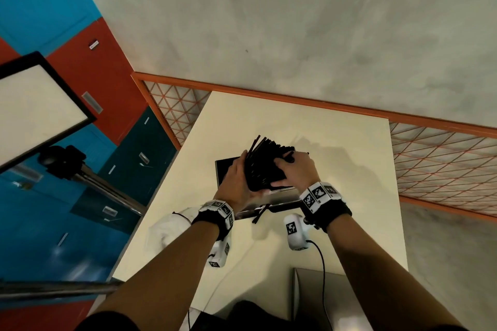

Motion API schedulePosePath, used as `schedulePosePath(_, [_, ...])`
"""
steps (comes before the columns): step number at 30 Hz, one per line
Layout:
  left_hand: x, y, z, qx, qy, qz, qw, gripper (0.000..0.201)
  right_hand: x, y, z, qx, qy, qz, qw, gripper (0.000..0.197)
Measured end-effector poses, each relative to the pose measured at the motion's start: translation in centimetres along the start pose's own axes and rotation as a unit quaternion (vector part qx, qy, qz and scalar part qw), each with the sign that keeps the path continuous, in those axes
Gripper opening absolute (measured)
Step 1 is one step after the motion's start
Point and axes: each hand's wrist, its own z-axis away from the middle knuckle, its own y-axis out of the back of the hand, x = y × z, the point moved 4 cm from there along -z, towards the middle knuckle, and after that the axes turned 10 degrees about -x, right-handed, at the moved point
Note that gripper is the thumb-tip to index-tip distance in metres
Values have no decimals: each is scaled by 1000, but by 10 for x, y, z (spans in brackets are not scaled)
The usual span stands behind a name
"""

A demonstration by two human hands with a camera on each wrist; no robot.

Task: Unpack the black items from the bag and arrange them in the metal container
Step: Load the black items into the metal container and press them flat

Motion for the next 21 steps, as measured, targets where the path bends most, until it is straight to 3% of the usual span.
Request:
schedulePosePath(2, [1, -1, 0, 0, 1, -3, 1000, 129, -1, 2, 0, -2, -18, -47, 999, 11])
schedulePosePath(5, [2, -1, 0, 5, -6, -16, 1000, 127, 3, -7, -3, -4, -30, 2, 1000, 19])
schedulePosePath(8, [6, -1, -1, 0, -14, -18, 1000, 127, 9, -18, -3, -15, -42, -17, 999, 22])
schedulePosePath(14, [19, 2, -6, 27, -24, -11, 999, 118, -1, -10, -2, 26, -11, 18, 999, 32])
schedulePosePath(21, [27, -7, -15, 18, -55, -122, 991, 101, 9, 7, -3, 59, -15, -32, 998, 8])
